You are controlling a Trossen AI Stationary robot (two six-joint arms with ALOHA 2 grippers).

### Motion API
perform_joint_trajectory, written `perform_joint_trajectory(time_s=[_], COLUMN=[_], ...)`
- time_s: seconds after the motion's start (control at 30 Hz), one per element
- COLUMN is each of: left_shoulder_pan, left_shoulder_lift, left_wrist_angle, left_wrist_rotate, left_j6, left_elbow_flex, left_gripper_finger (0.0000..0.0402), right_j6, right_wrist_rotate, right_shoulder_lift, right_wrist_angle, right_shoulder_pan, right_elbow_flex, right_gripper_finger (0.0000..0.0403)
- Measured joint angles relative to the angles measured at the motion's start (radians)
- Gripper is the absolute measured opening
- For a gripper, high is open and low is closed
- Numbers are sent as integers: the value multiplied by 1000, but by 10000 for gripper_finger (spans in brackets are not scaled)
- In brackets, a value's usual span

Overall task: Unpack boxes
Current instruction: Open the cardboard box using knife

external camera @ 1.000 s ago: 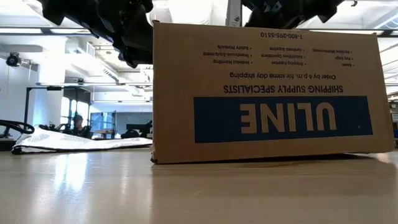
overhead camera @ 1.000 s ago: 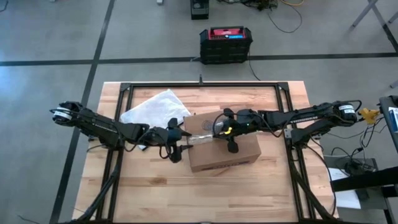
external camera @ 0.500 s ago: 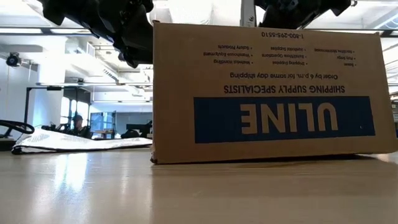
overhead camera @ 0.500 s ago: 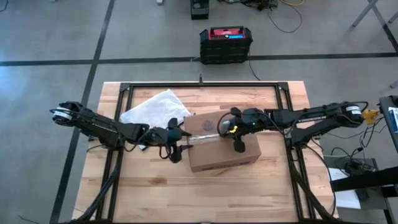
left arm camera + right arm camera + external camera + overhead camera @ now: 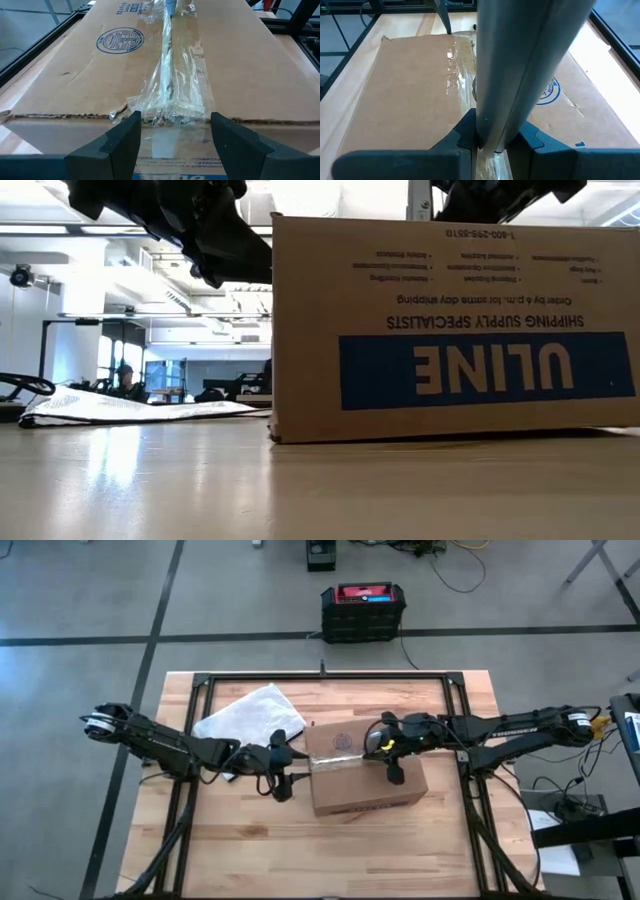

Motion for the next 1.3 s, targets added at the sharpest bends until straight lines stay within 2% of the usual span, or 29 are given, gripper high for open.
perform_joint_trajectory(time_s=[0.13,0.27,0.37,0.53,0.73,1.3], left_shoulder_pan=[-2,3,14,26,27,28], left_shoulder_lift=[-64,-110,-73,69,200,183], left_wrist_angle=[-126,-97,-59,74,86,-45], left_wrist_rotate=[8,6,16,120,130,121], left_j6=[78,185,221,225,248,209], left_elbow_flex=[56,133,155,155,184,189], left_gripper_finger=[219,219,219,219,219,219], right_j6=[19,46,43,10,-55,-99], right_wrist_rotate=[1,27,43,37,-10,-84], right_shoulder_lift=[43,109,156,196,218,176], right_wrist_angle=[43,130,207,257,254,149], right_shoulder_pan=[4,17,34,43,39,8], right_elbow_flex=[0,0,0,38,67,64], right_gripper_finger=[50,50,50,50,50,50])
